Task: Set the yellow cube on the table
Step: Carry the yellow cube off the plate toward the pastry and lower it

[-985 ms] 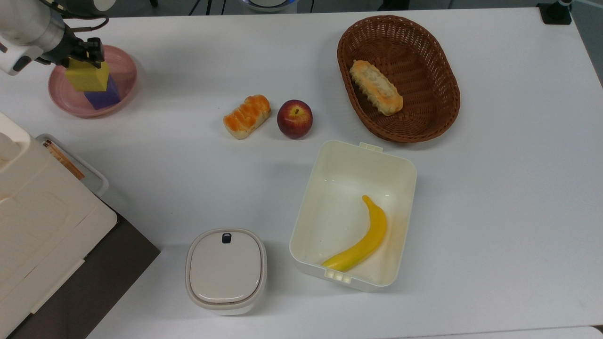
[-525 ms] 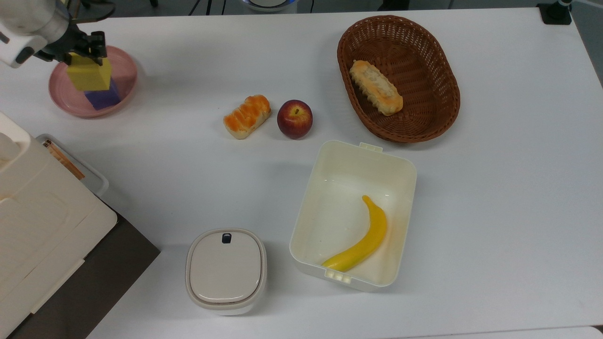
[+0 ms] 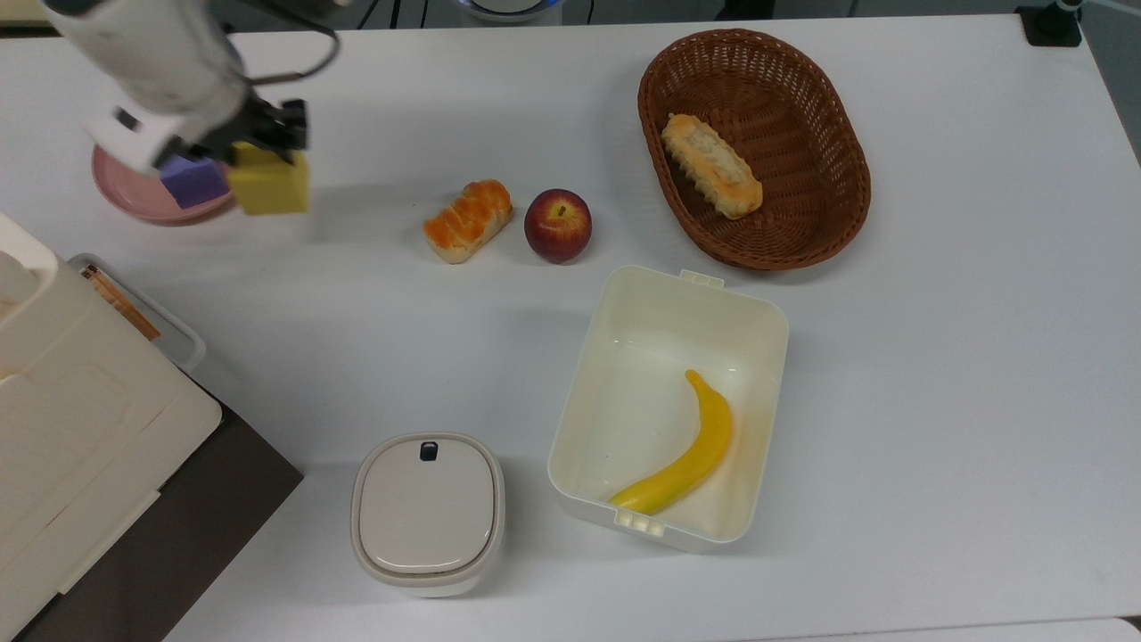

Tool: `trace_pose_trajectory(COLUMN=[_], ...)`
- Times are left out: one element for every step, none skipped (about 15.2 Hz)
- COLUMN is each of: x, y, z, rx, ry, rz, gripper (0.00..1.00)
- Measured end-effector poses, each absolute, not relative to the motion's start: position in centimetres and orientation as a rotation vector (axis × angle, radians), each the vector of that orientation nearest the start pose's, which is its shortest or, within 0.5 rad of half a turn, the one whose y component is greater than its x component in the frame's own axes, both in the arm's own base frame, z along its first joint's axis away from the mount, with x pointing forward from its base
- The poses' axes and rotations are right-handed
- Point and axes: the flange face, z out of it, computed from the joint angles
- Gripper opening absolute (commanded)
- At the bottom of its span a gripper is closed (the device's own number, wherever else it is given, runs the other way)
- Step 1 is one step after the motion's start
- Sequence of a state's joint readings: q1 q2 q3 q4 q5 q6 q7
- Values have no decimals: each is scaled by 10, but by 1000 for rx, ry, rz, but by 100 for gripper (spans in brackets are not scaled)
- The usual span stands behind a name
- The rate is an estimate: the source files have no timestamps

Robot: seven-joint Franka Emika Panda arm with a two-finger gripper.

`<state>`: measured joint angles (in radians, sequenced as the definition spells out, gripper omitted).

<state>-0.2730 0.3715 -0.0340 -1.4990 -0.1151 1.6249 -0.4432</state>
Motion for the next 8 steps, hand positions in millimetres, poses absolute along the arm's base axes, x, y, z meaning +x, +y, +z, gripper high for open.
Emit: trace_pose_trajectory(x=[615, 624, 633, 642, 648, 654, 659, 663], y=[-189, -169, -153, -139, -129, -120, -110, -102], z=[433, 425, 419, 410, 402, 393, 383, 374], rx=[-3121, -3121, -3134, -3146, -3157, -3167, -3173, -3176], ry=[-275, -303, -297, -266, -242, -224, -215, -213], rz=[441, 436, 404, 372, 350, 331, 323, 326], gripper=[48, 50, 52, 58, 69, 90, 100, 100])
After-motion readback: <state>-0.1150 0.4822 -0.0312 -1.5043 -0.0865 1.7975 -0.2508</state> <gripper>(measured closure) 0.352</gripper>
